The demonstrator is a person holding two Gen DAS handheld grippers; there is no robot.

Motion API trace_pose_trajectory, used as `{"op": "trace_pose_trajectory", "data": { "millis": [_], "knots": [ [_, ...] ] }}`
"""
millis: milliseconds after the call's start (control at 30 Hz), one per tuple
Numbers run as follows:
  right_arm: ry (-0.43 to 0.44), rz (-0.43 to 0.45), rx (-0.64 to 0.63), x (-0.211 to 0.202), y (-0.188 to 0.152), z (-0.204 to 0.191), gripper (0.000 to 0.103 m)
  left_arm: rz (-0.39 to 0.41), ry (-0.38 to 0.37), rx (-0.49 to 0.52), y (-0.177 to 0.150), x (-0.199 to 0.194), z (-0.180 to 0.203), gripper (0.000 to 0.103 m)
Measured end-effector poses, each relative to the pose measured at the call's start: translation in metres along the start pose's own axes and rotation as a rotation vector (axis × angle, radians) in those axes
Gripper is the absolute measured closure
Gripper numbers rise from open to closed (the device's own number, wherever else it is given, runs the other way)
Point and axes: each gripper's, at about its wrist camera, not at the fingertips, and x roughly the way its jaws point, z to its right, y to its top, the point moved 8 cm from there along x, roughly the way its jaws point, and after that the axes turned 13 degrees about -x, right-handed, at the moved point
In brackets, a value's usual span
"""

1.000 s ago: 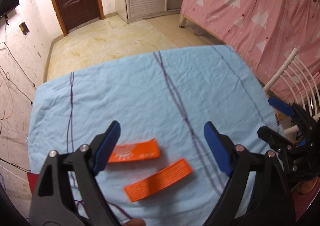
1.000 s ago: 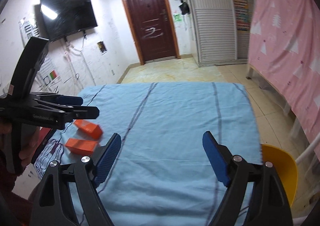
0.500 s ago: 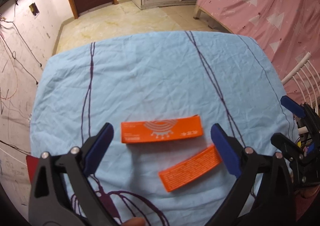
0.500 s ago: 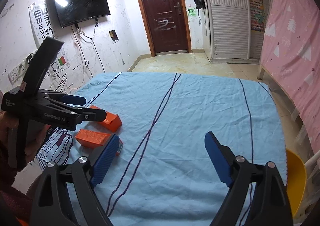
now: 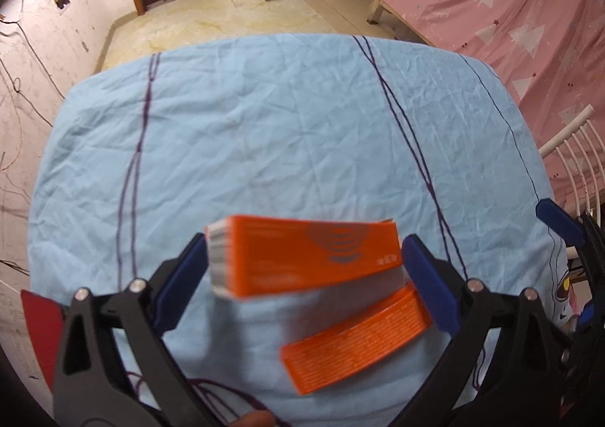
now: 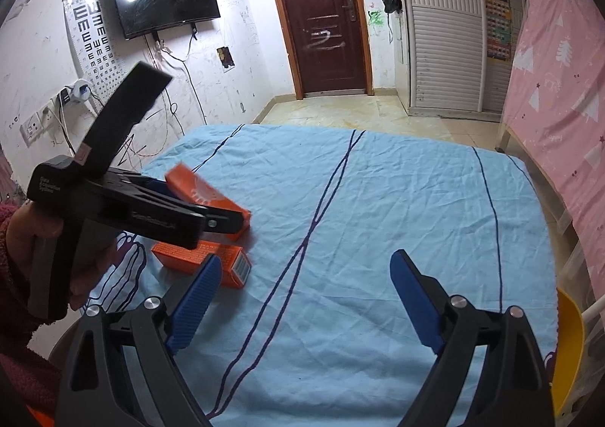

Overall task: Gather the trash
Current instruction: 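Grasp the flat orange box with the left tool, then grasp the long orange box with the right tool while the left tool holds its box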

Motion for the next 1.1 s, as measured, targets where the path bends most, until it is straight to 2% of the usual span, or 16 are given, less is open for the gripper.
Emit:
{"op": "trace_pose_trajectory", "data": {
  "millis": [167,200,267,367,633,867,1100],
  "knots": [
    [0.004,-0.010,-0.005,0.003,-0.001,-0.002,0.019,0.022,-0.013,-0.019,0.004,0.006,0.005,0.008],
    [0.003,-0.013,-0.008,0.004,-0.001,-0.003,0.019,0.028,-0.023,-0.030,0.005,0.006,0.006,0.009],
    [0.005,-0.016,-0.009,0.005,-0.002,-0.003,0.019,0.041,-0.035,-0.045,0.010,0.005,0.006,0.021],
    [0.009,-0.014,-0.012,0.006,-0.002,-0.003,0.019,0.056,-0.046,-0.061,0.013,0.002,0.005,0.023],
    [0.050,-0.011,-0.043,0.008,0.001,-0.019,0.019,0.073,-0.074,-0.078,0.014,-0.011,0.002,0.023],
    [0.116,-0.016,-0.101,0.017,0.010,-0.052,0.019,0.140,-0.069,-0.109,0.030,-0.036,-0.016,0.023],
    [0.149,-0.049,-0.116,0.039,0.018,-0.075,0.015,0.165,-0.062,-0.141,0.033,-0.048,-0.041,0.023]
  ]
}}
